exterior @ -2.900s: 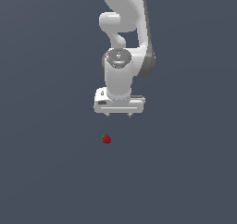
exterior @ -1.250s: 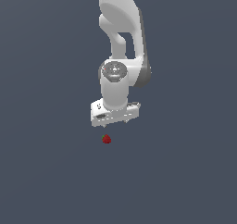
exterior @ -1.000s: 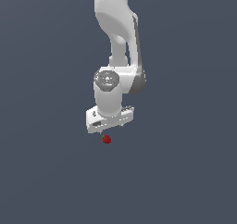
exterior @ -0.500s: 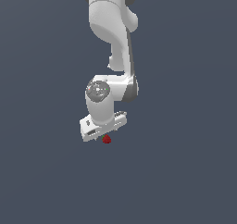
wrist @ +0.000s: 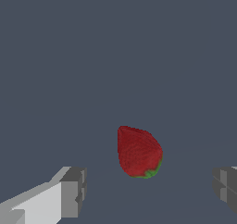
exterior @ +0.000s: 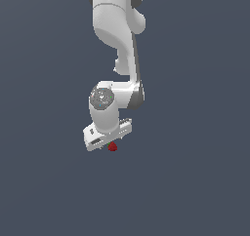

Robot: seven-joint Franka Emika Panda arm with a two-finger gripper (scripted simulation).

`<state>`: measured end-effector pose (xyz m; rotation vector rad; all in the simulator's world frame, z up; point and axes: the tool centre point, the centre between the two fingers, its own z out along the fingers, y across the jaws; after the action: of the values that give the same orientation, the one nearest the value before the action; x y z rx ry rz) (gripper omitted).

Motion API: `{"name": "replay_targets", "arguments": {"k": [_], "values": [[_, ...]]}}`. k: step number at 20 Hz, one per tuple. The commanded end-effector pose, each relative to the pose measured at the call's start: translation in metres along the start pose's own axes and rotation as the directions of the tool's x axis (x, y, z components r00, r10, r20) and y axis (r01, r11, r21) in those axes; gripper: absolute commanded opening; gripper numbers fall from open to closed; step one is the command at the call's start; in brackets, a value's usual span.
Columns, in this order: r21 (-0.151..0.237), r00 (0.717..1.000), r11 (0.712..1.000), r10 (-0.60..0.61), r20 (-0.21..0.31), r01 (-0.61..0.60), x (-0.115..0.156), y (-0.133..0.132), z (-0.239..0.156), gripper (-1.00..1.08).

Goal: Pick up the object and move it to a goal position.

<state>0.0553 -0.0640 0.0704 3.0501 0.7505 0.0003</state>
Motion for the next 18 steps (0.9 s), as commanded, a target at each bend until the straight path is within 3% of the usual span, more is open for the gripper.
{"name": "replay_targets", "arguments": {"k": [1, 8, 14, 15, 18], "values": [[0.001, 1.0, 1.0, -0.001, 0.001, 0.001, 0.0, 0.0, 0.007, 1.0], [0.001, 1.0, 1.0, -0.004, 0.0, 0.004, -0.001, -0.001, 0.041, 1.0], [0.001, 1.0, 1.0, -0.004, 0.0, 0.004, 0.0, 0.0, 0.048, 1.0], [0.001, 1.0, 1.0, -0.004, 0.0, 0.004, 0.0, 0.0, 0.048, -1.0], [0.001, 1.0, 1.0, -0.004, 0.0, 0.004, 0.0, 0.0, 0.048, -1.0]]}}
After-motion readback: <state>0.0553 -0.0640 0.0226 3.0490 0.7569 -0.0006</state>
